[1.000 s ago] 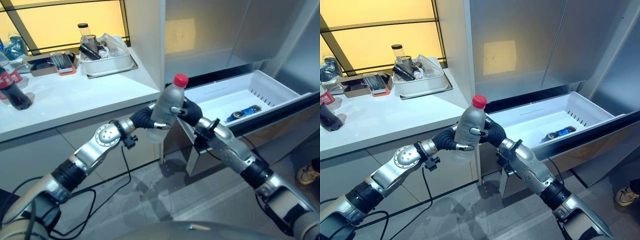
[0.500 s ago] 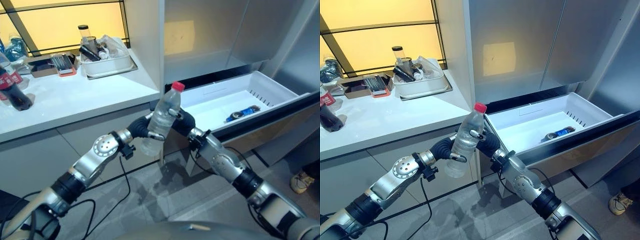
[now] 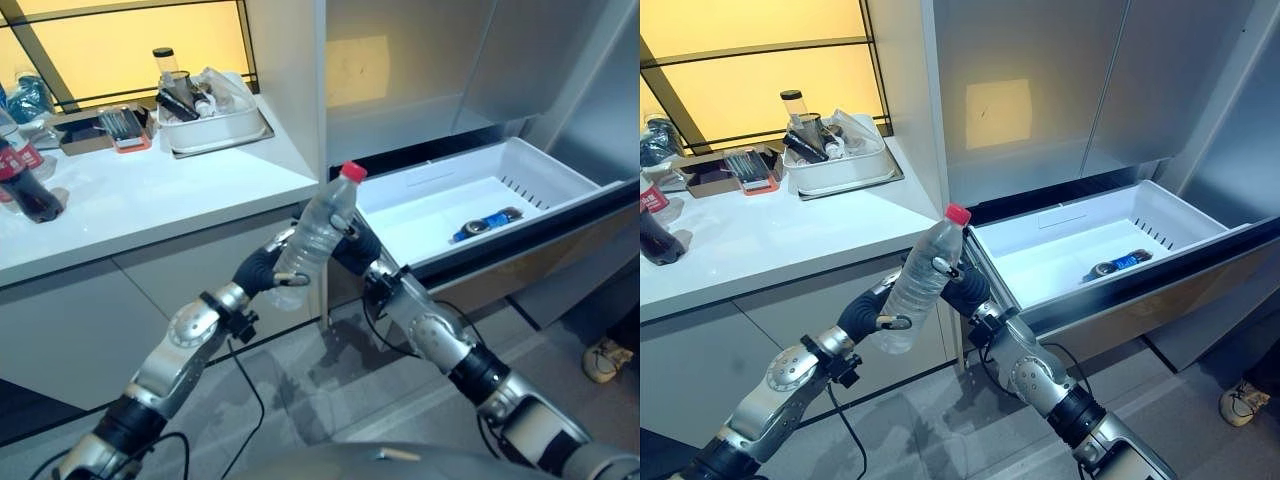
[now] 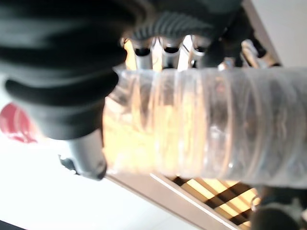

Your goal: Take the drinks into the refrigerator

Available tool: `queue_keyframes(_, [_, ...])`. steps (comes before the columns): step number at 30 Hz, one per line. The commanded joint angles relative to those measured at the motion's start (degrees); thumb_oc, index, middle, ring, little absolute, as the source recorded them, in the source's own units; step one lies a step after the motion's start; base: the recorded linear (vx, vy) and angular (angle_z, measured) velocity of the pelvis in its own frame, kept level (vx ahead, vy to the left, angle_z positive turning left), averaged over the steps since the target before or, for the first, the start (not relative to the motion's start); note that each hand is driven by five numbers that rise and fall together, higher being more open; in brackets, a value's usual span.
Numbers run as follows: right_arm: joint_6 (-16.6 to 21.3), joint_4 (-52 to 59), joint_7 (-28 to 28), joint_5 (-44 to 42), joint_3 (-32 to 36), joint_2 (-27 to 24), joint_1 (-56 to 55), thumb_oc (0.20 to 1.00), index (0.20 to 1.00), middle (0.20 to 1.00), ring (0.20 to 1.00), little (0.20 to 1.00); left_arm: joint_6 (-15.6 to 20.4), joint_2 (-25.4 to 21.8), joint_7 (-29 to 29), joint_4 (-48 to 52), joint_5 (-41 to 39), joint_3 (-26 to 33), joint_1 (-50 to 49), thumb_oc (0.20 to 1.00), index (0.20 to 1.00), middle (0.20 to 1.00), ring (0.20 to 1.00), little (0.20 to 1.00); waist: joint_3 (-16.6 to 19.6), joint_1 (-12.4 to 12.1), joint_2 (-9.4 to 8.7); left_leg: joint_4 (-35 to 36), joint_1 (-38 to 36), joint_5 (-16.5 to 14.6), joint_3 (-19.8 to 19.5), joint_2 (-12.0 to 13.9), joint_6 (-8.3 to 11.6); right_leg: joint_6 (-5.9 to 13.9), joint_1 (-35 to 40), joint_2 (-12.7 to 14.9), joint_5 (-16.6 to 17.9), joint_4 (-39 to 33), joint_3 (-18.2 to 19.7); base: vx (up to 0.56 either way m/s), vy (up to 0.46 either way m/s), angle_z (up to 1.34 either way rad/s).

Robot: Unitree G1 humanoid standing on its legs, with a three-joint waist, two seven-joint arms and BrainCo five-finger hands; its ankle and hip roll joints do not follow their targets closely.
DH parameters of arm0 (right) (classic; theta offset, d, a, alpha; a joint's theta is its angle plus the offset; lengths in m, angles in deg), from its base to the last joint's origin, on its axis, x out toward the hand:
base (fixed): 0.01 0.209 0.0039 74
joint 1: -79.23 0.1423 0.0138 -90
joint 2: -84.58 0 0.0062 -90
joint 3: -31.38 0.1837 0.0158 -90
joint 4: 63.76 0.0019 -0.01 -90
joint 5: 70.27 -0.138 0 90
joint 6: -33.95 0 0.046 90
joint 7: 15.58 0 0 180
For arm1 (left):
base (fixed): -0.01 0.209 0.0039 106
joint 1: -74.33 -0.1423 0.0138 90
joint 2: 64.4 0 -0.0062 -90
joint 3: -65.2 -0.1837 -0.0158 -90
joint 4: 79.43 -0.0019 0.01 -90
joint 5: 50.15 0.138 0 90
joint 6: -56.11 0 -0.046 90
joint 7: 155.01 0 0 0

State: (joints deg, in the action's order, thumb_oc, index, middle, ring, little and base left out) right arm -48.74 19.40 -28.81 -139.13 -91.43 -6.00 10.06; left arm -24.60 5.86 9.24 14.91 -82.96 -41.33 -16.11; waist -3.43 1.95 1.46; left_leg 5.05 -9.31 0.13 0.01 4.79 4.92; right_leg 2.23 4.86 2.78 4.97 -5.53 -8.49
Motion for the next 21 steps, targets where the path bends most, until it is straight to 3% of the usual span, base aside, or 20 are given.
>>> queue_keyframes(1, [8.07,8.64,-1.67,-3.9,10.74,3.5,5.2,0.2,0.2,0.2,0.2,0.2,2.97,-1.62,0.58,-0.68,-1.77,3.93,0.99,1.0,1.0,1.0,1.0,1.0,-1.45,-0.42,-2.49,-2.12,-1.46,-5.68,-1.78,-3.55,-4.26,1.34,2.35,0.44,-8.25,5.49,-1.25,0.0,0.0,0.0])
queue_keyframes(21, [13.54,9.83,0.21,0.77,27.38,-5.64,2.98,0.2,0.2,0.2,0.2,0.2,6.72,2.63,-1.18,5.47,-1.69,19.14,-14.07,1.0,1.0,1.0,1.0,1.0,-2.83,-2.07,-3.5,-2.8,-0.04,-5.99,-2.5,-3.38,-4.44,1.4,1.21,0.35,-8.52,5.95,-1.62,0.0,0.0,0.0])
